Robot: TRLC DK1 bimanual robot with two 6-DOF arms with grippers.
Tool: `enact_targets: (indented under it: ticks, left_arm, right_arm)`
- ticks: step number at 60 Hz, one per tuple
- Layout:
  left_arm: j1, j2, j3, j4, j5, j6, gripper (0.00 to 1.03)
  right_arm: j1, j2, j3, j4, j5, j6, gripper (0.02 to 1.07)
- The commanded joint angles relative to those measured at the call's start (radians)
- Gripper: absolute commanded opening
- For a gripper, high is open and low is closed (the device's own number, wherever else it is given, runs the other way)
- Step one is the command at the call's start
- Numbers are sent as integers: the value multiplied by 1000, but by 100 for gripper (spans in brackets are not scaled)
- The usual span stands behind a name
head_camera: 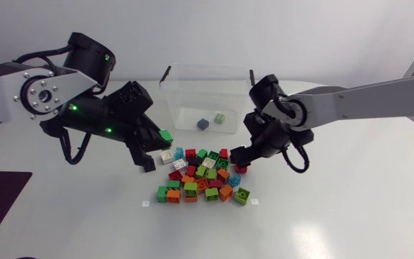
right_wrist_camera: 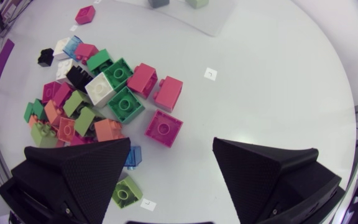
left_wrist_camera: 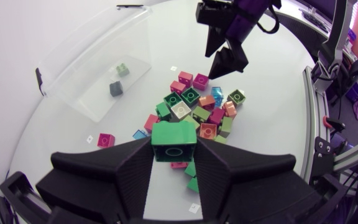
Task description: Place the duplo bricks in the container
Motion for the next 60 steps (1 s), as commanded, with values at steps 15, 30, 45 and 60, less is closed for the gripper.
enact_targets:
  ticks: [15, 30, 45, 60]
  left_arm:
    - [45, -7, 93, 196, -5, -224, 21]
    - [65, 101, 174, 357, -154, -424, 21]
    - [53, 227, 270, 409, -229, -481, 21]
    - [45, 380, 411, 419, -247, -536, 21]
  right_arm:
    - [35, 193, 128, -67, 50, 147, 88]
    - [47, 240, 155, -69, 74, 181, 68]
    - [58, 242, 135, -40, 91, 184, 40]
    - [23, 107, 56, -3, 93, 147, 38]
